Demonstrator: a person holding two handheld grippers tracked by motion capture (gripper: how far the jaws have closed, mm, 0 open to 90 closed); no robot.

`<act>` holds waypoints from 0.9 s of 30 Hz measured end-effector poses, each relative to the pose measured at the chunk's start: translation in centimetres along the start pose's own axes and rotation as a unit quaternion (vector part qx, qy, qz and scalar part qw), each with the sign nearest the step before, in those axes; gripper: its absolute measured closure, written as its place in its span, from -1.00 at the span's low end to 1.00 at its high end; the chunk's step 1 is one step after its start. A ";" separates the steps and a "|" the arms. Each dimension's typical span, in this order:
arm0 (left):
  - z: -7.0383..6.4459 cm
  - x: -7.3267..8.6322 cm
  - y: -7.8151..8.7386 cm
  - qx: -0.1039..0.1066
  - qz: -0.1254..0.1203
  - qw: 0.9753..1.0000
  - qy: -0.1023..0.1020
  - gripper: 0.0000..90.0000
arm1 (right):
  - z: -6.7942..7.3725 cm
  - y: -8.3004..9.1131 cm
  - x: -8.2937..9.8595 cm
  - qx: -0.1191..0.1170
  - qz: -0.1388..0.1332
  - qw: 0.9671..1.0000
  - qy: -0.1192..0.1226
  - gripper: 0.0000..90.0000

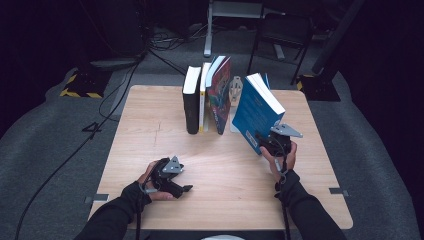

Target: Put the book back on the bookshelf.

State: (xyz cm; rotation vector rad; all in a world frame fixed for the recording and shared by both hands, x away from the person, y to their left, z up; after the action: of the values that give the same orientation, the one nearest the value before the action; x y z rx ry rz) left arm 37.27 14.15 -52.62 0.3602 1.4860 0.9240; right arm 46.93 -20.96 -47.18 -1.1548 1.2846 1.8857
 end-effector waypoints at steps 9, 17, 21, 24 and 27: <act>0.0 0.0 0.0 0.002 0.000 1.000 -0.002 -0.65 | 1.2 -1.6 -0.6 0.032 -0.017 0.999 -0.018 0.34; 0.0 -0.1 0.0 0.002 0.000 1.000 -0.002 -0.65 | 1.5 -2.9 -1.1 0.042 -0.022 0.999 -0.024 0.34; 0.1 -0.1 -0.1 0.003 0.000 1.000 -0.004 -0.65 | 1.6 -3.5 -1.5 0.047 -0.018 0.999 -0.021 0.34; 0.1 -0.1 -0.1 0.004 0.000 1.000 -0.004 -0.65 | 1.6 -4.0 -1.6 0.050 -0.024 0.998 -0.017 0.33; 0.1 -0.1 -0.1 0.004 0.000 1.000 -0.005 -0.65 | 1.5 -4.1 -1.7 0.048 -0.023 0.998 -0.015 0.33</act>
State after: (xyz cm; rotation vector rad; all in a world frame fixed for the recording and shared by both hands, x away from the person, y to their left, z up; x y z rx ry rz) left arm 37.37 14.06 -52.62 0.3685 1.4813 0.9155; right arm 50.62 -18.02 -47.18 -1.0946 1.3063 1.7821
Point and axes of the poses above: each handheld gripper's, and its own axes: y roughly backward along the jaws, x roughly out of its underside, z roughly to its left, the point moved 3 cm from there along -y, roughly forward along the jaws, and after that the axes turned 11 degrees about -y, right-handed, at the moved point
